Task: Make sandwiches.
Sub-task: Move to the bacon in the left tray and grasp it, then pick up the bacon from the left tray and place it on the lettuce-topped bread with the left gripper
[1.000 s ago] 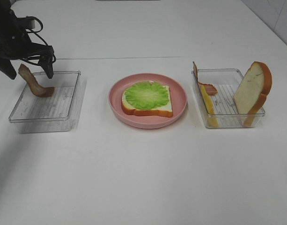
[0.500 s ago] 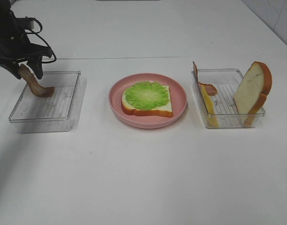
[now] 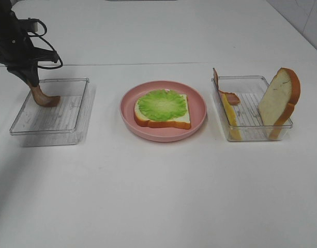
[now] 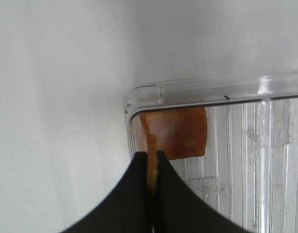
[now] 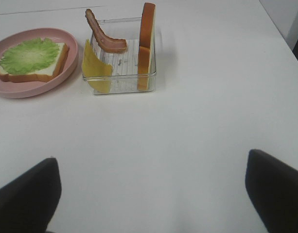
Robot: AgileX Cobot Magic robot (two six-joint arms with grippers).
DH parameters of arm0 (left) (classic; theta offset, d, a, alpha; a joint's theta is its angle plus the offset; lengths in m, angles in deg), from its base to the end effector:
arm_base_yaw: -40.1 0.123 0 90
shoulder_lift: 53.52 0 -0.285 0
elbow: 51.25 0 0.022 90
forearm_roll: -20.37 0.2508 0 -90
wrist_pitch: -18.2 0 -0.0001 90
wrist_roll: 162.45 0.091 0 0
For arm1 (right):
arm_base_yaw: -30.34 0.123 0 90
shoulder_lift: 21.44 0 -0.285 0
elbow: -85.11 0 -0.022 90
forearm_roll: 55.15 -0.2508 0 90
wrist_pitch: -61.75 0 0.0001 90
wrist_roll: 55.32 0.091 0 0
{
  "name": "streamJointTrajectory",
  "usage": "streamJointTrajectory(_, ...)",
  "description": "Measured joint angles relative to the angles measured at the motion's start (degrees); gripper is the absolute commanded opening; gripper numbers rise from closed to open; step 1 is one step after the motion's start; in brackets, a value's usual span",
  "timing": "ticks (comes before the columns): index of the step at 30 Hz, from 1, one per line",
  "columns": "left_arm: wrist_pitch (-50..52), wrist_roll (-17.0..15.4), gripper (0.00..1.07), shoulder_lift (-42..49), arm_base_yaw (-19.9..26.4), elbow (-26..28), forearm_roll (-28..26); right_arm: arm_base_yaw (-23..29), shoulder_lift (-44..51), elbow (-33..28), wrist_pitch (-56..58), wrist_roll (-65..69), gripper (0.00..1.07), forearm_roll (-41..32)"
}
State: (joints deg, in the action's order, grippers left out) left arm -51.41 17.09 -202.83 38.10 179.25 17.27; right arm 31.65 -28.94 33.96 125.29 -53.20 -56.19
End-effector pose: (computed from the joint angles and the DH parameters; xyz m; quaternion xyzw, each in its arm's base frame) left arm 0.5140 -0.0226 0.1627 0.0065 0.9945 -0.0283 0.1003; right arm -0.0029 0.0014 0.2609 0.0058 0.8754 0.0235 0.4829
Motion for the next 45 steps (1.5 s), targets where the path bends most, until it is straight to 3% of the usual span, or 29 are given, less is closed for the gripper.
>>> streamJointTrajectory(18, 0.0, 0.0, 0.0, 0.63, 0.0, 0.0, -1.6, 0.0, 0.0, 0.0, 0.0, 0.0, 0.96, 0.0)
streamJointTrajectory(24, -0.06, 0.0, 0.0, 5.5, -1.49, 0.0, -3.21, 0.0, 0.0, 0.0, 0.0, 0.0, 0.96, 0.0)
streamJointTrajectory(31, -0.11, 0.0, 0.0, 12.55, -7.45, 0.11, -6.53, 0.0, 0.0, 0.0, 0.0, 0.0, 0.96, 0.0)
streamJointTrajectory(37, -0.11, 0.0, 0.0, 13.01, -12.03, 0.11, -13.41, 0.0, 0.0, 0.0, 0.0, 0.0, 0.96, 0.0)
streamJointTrajectory(40, -0.11, 0.0, 0.0, 13.01, -12.72, 0.11, -13.98, 0.0, 0.0, 0.0, 0.0, 0.0, 0.96, 0.0)
streamJointTrajectory(45, 1.6, -0.8, 0.0, 13.01, -18.74, 0.11, -17.59, 0.0, 0.0, 0.0, 0.0, 0.0, 0.96, 0.0)
